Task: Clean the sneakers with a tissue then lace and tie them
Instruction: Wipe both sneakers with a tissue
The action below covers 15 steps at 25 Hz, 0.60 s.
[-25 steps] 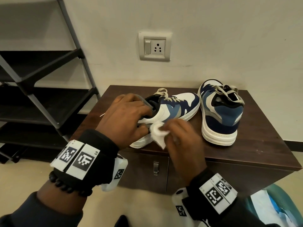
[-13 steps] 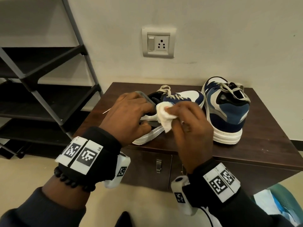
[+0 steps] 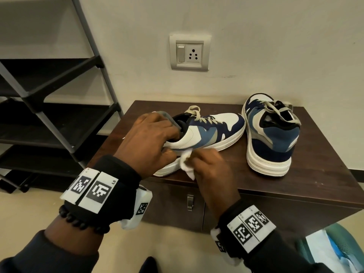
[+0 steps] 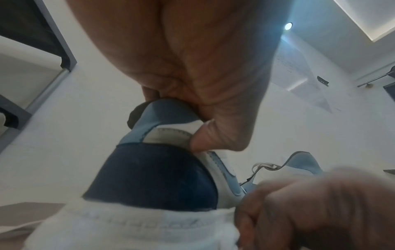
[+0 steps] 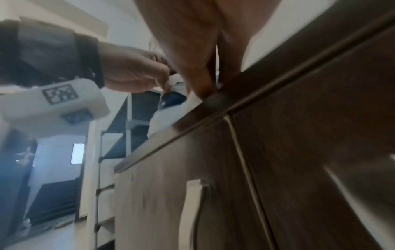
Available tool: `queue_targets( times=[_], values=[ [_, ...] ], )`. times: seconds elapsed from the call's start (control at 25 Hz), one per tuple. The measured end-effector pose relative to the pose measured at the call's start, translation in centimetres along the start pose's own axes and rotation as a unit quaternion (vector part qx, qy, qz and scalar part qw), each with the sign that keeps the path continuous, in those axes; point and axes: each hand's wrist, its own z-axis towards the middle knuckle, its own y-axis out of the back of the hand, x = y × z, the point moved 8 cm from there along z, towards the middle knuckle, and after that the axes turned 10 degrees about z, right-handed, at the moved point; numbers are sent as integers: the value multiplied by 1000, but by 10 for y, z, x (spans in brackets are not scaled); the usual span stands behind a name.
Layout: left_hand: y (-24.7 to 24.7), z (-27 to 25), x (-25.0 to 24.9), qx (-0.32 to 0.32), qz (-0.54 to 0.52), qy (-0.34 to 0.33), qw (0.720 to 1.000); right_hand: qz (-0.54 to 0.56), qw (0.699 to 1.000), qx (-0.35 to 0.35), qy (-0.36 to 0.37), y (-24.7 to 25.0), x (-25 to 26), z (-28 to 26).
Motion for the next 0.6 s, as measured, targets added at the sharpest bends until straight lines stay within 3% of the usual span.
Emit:
queue_targets(
  times=[0.08, 0.16, 0.24, 0.52, 0.6],
  values=[
    [-1, 0, -1, 10, 11, 0, 1000, 11, 1000, -3, -14, 6, -11, -7],
    [-2, 3, -1, 15, 17, -1, 1000, 29, 995, -87, -30, 29, -10, 4],
    [-3, 3, -1, 11, 18, -3, 1000, 35, 992, -119, -17, 36, 1, 16],
    [-4, 5, -1, 17, 5, -2, 1000, -12, 1000, -10, 8, -5, -11, -4],
    [-3, 5, -1, 17, 5, 2, 1000, 1, 1000, -10, 3, -3, -11, -6]
  ],
)
